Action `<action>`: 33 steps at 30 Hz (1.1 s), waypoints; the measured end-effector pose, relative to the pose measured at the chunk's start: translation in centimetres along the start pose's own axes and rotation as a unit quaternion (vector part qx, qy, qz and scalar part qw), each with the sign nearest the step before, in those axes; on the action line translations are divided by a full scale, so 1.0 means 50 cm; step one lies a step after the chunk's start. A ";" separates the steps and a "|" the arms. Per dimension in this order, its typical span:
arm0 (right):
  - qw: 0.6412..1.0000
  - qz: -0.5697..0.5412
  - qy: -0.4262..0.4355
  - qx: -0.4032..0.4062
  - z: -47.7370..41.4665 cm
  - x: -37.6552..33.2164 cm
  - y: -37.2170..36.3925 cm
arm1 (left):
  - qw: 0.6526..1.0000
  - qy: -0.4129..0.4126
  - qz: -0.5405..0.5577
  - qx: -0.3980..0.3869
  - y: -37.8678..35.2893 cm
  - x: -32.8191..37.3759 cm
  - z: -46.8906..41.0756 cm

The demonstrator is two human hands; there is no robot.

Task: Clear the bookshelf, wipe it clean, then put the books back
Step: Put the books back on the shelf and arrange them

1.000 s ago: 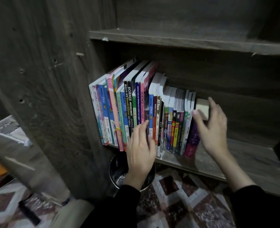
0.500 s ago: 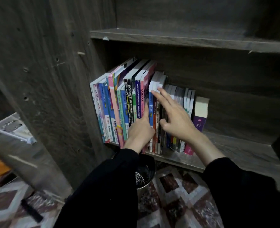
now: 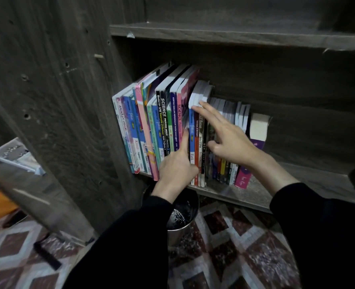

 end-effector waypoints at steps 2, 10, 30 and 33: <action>1.000 -0.013 0.001 0.006 0.001 -0.004 -0.002 | 1.000 0.002 -0.018 0.012 -0.001 -0.004 0.042; 1.000 -0.016 0.005 0.010 -0.002 -0.008 -0.004 | 0.983 -0.025 -0.051 0.172 0.004 -0.020 0.055; 0.800 -0.244 -0.373 0.402 0.187 0.255 0.069 | 0.983 -0.037 0.059 0.172 -0.028 -0.038 0.089; 0.840 -0.334 -0.342 0.257 0.177 0.252 0.010 | 0.980 -0.048 0.085 0.174 -0.039 -0.027 0.093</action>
Point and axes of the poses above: each hand's wrist, its own z-axis away from the middle knuckle, its own y-axis out of the back of the hand, x = y × z, the point moved 5 cm from there along -z, towards the middle knuckle, and after that the axes turned 3 degrees about -x, right-handed, at the moved point
